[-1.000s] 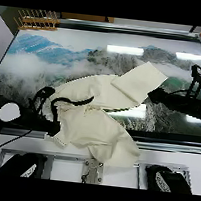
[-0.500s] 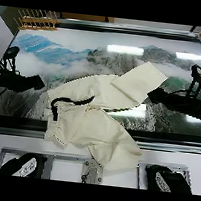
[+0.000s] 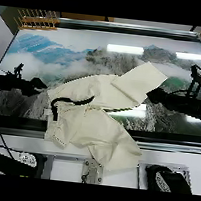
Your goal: Fold the clothes and pants, and hang the long-sleeved shirts on hangers.
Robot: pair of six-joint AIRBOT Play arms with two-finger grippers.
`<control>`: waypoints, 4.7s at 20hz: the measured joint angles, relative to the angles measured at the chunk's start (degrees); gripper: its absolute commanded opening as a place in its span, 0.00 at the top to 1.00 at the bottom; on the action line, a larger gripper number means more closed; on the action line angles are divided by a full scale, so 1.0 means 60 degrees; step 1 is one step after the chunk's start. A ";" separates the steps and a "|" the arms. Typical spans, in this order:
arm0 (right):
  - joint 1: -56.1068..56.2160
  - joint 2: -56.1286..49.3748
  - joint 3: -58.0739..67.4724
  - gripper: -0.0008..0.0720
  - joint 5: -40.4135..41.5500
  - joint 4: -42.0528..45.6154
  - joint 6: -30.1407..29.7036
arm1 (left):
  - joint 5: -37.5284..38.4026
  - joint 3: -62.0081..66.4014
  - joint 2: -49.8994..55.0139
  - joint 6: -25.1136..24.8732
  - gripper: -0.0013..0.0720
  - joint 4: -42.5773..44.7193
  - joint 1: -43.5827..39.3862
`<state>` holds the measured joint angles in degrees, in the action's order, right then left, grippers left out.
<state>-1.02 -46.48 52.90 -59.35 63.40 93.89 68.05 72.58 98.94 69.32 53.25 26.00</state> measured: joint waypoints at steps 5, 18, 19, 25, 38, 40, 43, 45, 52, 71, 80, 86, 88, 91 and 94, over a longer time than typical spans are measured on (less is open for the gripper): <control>0.0000 0.0000 0.0000 0.07 0.0000 -0.0080 0.0000 | -0.0204 0.0204 0.0382 -0.0149 0.12 0.0331 -0.0860; 0.0004 -0.0907 0.0299 0.20 0.0062 0.0980 -0.0113 | 0.0321 0.1938 0.0149 -0.0062 0.96 0.0699 -0.1483; -0.0011 -0.1235 0.0452 0.20 0.0153 0.1224 -0.0124 | 0.0408 0.2098 0.0106 -0.0062 0.96 0.0696 -0.1446; -0.1581 -0.3901 0.1464 0.18 0.1286 0.1723 0.0550 | 0.0681 0.2466 0.0036 0.0015 0.96 0.1260 -0.1359; -0.2958 -0.9919 0.4787 0.19 0.3286 -0.2302 -0.0987 | 0.0841 0.2514 0.0025 0.0047 0.96 0.1668 -0.1359; -0.2718 -1.0488 0.5472 0.19 0.3399 -0.2463 -0.1086 | 0.0834 0.2514 0.0025 0.0051 0.96 0.1676 -0.1359; -0.2459 -1.1049 0.6142 0.58 0.3668 -0.2586 -0.1162 | 0.0820 0.2514 0.0025 0.0076 0.96 0.1698 -0.1359; -0.2401 -1.1264 0.6335 0.97 0.3756 -0.2495 -0.1162 | 0.0787 0.2514 0.0025 0.0080 0.96 0.1701 -0.1359; -0.2827 -1.0273 0.6561 0.97 0.3534 -0.0069 -0.0098 | -0.0619 0.2521 0.0025 0.1603 0.96 0.2127 -0.1126; -0.2765 -0.5971 0.4645 0.01 0.0401 0.3308 0.0510 | -0.0783 0.3096 -0.0725 0.2350 0.30 0.3311 -0.0743; -0.2408 -0.1606 0.1698 0.01 -0.0346 0.2827 -0.0051 | -0.0871 -0.4095 -0.4550 0.3009 0.00 0.3304 0.0882; -0.2368 -0.0925 0.0867 0.01 -0.0368 0.2350 -0.0080 | -0.2346 -0.6484 -0.5366 0.3049 0.00 0.1829 0.0925; -0.2364 -0.0871 0.0801 0.01 -0.0364 0.2291 -0.0084 | -0.2728 -0.6699 -0.5395 0.3045 0.00 0.1617 0.0608; -0.2364 -0.0834 0.0758 0.01 -0.0339 0.2251 -0.0084 | -0.3260 -0.6838 -0.5209 0.3126 0.34 0.1450 -0.0018; -0.2364 -0.0823 0.0739 0.01 -0.0412 0.2244 -0.0091 | -0.3519 -0.6907 -0.4962 0.3235 0.96 0.1322 -0.0550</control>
<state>-15.20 -51.42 57.34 -61.82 76.86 93.34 46.94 31.14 69.17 88.73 61.19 22.70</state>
